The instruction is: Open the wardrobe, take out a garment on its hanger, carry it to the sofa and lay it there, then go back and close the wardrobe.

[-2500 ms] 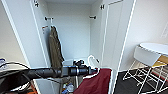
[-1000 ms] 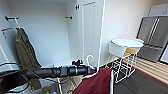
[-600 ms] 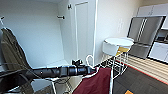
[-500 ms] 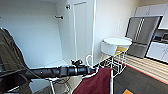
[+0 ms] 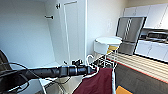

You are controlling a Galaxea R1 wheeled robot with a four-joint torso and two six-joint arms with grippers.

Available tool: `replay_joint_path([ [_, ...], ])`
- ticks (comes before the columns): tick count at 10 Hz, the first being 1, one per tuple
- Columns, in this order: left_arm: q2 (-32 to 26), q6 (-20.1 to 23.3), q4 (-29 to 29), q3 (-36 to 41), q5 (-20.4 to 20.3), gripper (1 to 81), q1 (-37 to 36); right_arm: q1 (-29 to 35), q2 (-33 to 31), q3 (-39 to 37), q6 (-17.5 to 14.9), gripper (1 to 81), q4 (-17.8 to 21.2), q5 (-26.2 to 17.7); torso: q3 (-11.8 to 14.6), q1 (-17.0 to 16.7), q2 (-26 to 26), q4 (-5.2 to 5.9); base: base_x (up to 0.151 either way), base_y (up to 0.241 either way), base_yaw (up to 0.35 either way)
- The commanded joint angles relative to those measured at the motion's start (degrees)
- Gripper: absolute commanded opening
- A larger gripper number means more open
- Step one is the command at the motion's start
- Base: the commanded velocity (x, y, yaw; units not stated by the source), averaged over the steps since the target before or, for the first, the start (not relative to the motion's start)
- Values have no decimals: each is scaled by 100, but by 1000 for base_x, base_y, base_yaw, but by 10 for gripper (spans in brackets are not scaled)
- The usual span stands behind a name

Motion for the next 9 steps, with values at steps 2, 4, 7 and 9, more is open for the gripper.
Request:
replay_joint_path([
  [2, -12, -64, 212, 191, -273, 10, -1085, 234, 11, 23, -25, 811, -43, -320, 0, 0, 0, 0, 0, 0, -214],
  [4, -12, -56, 221, 209, -273, 10, -1085, 234, 20, 23, -25, 811, -34, -320, 0, 0, 0, 0, 0, 0, -214],
  [7, -21, -56, 212, 235, -273, 10, -1085, 225, 29, 23, -25, 811, -34, -320, 0, 0, 0, 0, 0, 0, -214],
  [9, -21, -56, 221, 244, -273, 10, -1085, 216, 29, 23, -25, 811, -26, -320, 0, 0, 0, 0, 0, 0, -214],
])
